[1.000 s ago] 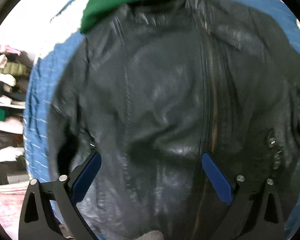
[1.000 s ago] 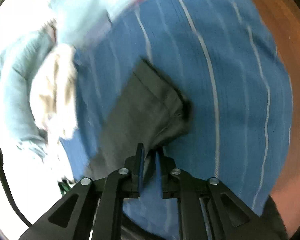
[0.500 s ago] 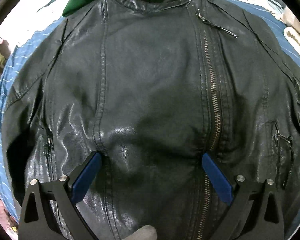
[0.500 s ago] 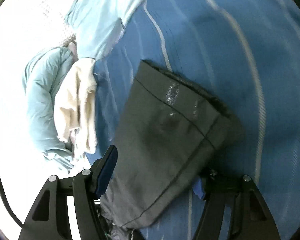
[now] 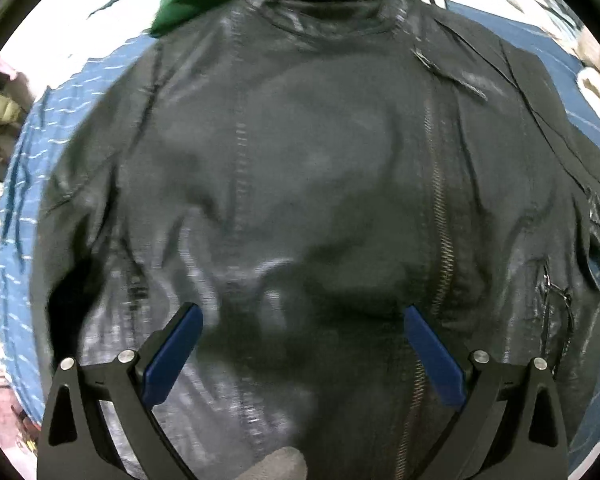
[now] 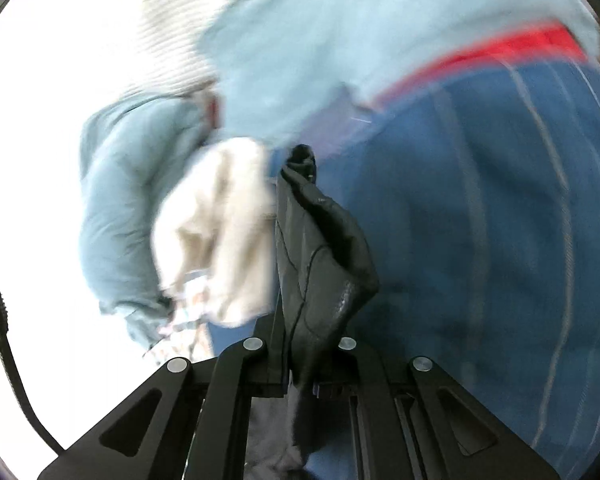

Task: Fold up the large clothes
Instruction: 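Fold the held sleeve across the jacket chest with the right gripper while the left gripper grasps the other sleeve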

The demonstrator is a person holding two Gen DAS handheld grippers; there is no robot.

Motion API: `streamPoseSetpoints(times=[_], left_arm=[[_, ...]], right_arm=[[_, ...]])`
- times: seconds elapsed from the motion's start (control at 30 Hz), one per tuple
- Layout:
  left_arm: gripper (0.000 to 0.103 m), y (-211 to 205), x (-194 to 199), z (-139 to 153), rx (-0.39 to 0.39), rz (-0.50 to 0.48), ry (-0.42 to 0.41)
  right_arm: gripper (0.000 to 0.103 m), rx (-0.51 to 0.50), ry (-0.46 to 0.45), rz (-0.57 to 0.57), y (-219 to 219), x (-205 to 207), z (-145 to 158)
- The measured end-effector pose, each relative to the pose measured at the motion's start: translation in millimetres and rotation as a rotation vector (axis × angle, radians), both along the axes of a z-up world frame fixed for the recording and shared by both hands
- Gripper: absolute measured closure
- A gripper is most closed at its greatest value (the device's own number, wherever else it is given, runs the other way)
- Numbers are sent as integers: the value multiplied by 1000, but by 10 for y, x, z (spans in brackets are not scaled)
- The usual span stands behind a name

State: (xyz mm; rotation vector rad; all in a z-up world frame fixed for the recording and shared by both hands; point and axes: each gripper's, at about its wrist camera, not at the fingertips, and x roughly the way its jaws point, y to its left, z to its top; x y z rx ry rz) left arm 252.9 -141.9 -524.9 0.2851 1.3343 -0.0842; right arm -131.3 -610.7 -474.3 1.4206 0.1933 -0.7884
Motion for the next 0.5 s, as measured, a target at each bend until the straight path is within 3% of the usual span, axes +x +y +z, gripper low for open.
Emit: streamPoseSetpoints(times=[0.1, 0.27, 0.37, 0.5], left_arm=[[0, 170, 16, 94, 35, 39, -24], [0, 700, 42, 228, 49, 171, -43], [0, 1119, -2, 304, 42, 263, -53], [0, 1637, -90, 353, 54, 355, -72]], right_arm=[[96, -86, 15, 94, 54, 373, 490], [96, -236, 79, 317, 487, 1402, 1152], [96, -295, 100, 483, 982, 2212, 1299], [96, -379, 145, 778, 2131, 3459, 1171]])
